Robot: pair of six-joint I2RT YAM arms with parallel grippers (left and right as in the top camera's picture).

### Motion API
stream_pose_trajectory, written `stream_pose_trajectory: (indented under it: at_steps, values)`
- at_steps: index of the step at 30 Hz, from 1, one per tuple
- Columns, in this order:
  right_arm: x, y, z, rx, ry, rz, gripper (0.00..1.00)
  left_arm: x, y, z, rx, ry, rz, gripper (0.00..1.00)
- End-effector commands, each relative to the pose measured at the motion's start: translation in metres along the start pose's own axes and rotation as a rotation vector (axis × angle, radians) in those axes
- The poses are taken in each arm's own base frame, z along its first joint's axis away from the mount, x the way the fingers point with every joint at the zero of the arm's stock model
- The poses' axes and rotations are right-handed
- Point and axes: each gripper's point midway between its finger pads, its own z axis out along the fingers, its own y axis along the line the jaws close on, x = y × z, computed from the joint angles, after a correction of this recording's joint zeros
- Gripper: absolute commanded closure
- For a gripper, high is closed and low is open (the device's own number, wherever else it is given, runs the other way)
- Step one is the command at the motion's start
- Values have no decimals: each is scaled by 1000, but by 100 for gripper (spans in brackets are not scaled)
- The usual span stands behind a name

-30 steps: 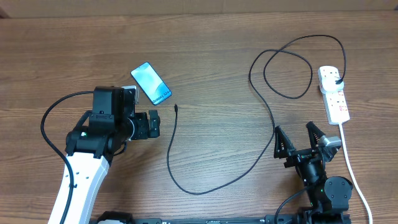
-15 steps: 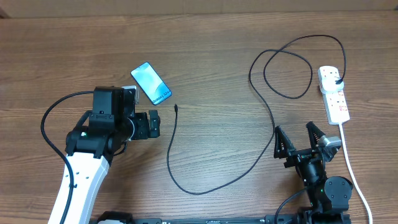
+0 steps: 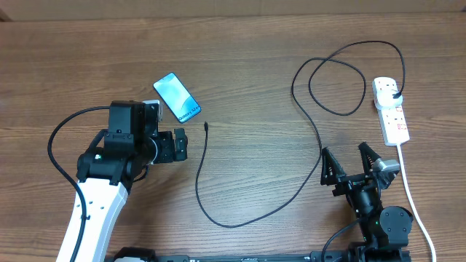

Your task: Plug charger to phone and switch on socket

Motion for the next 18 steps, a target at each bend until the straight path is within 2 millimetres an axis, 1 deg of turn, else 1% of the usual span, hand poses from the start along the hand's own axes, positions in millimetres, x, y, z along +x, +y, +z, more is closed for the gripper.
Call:
stream_pose_trajectory:
  at_steps: [1,18]
  values:
    - [2,-1,0,4,-5,-7,0,-9,-1,-4,3,-22,-10,0]
    - [2,-1,0,4,-5,-7,0,-12,-2,-5,6,-32,-8,1]
